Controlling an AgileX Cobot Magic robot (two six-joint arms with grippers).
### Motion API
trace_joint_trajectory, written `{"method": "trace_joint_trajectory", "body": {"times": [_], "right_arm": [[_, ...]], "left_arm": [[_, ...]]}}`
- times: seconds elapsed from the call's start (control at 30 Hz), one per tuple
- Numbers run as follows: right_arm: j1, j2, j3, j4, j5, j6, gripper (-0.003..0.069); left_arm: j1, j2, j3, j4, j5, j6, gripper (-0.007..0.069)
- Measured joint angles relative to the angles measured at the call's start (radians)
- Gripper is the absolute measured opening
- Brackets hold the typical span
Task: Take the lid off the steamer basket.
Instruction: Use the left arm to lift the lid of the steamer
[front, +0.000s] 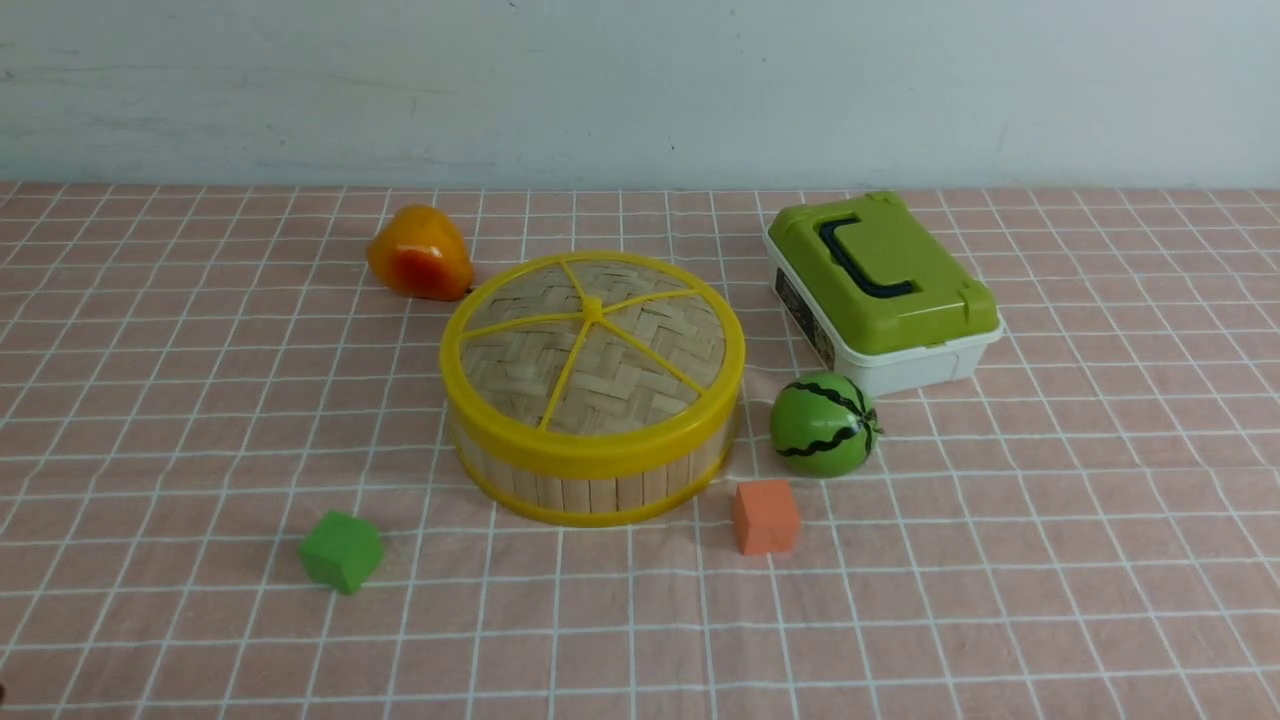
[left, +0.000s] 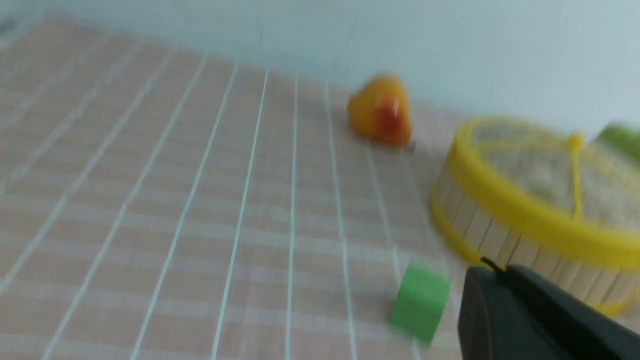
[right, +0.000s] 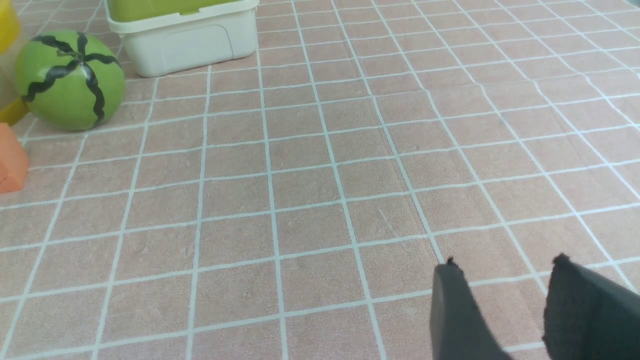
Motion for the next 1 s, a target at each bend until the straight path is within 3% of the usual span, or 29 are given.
{"method": "trace_joint_trajectory", "body": {"times": [0.03,0.13,0.2,0.4,0.5,0.67,0.8,0.83,0.9,1.0], "right_arm": [[0.000,0.000,0.000,0.000,0.000,0.000,0.0241],[0.000,0.000,0.000,0.000,0.000,0.000,0.0241],[0.000,0.000,0.000,0.000,0.000,0.000,0.0241],[0.000,0.000,0.000,0.000,0.000,0.000,0.0241],[0.000,0.000,0.000,0.000,0.000,0.000,0.0241],[0.000,0.000,0.000,0.000,0.000,0.000,0.0241],[0.000,0.000,0.000,0.000,0.000,0.000,0.0241],[0.000,0.000,0.000,0.000,0.000,0.000,0.0241],[0.000,0.000,0.000,0.000,0.000,0.000,0.0241],[0.000,0.000,0.000,0.000,0.000,0.000,0.0241]], "left_arm": [[0.000,0.000,0.000,0.000,-0.016,0.000,0.0022],[0.000,0.000,0.000,0.001,-0.288,-0.001,0.0027],[0.000,0.000,0.000,0.001,-0.352,-0.006,0.0027],[0.000,0.000,0.000,-0.022,-0.770,-0.144,0.0036],[0.000,0.000,-0.023,-0.048,-0.792,-0.187,0.0039],[0.000,0.059,-0.286,-0.046,-0.411,-0.205,0.0040],[0.000,0.323,-0.616,0.000,0.129,-0.209,0.0043],[0.000,0.350,-0.628,0.001,0.152,-0.209,0.0043],[0.000,0.526,-0.755,0.001,0.406,-0.197,0.0048],[0.000,0.676,-0.830,0.001,0.546,-0.188,0.0050]]}}
